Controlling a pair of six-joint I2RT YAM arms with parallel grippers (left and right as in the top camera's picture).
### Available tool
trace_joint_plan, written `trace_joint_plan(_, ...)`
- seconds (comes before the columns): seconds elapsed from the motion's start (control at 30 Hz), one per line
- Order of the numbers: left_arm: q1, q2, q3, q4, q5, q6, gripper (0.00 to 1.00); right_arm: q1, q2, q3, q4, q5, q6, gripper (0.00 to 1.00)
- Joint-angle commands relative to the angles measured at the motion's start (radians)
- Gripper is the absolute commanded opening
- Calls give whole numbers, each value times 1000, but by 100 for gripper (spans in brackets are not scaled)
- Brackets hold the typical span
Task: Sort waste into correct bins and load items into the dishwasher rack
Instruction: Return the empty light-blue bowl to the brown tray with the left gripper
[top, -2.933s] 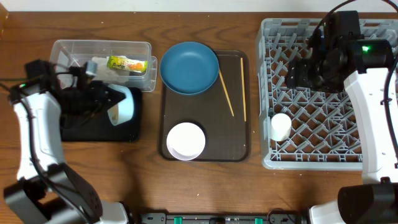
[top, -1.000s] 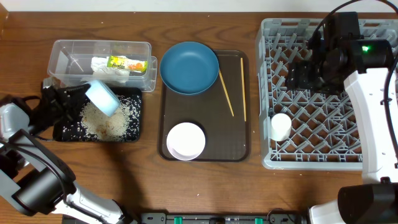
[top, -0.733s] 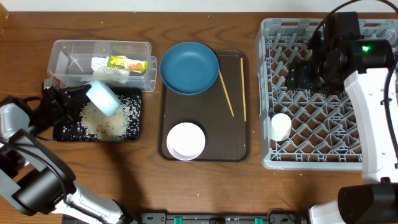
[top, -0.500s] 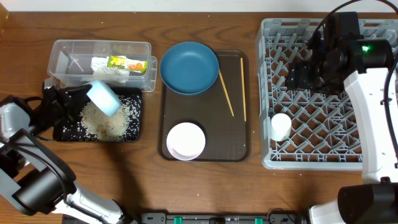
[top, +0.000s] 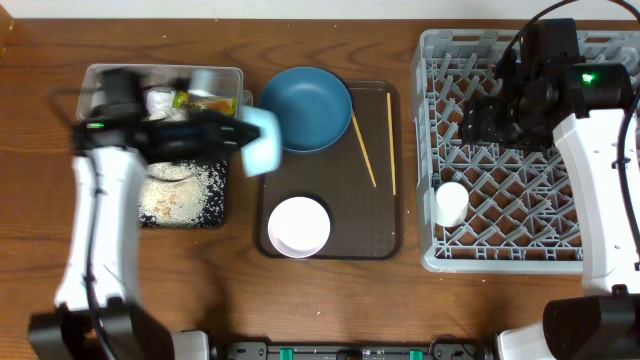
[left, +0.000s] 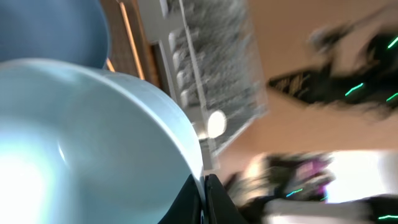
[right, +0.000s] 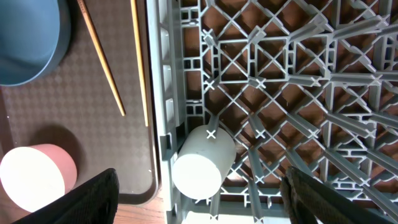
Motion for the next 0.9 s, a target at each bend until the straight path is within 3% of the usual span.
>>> trace_joint_plan(0.0,-216,-34,12,55,-407,-88,6,-3,0,9,1,-1,-15,82)
trace_joint_plan(0.17,-539,13,12,117,-808,-87,6,-3,0,9,1,0,-16,82)
trace_joint_plan(0.4,-787,148,12,204,-1081,-56,6,-3,0,9,-2,0,-20,83)
trace_joint_plan(0.67,-829,301,12,212,-1119,-86,6,-3,0,9,-12,0,-27,83)
trace_joint_plan(0.87,-831,316,12,223,-1105,-114,8,-3,0,9,-12,0,-27,83)
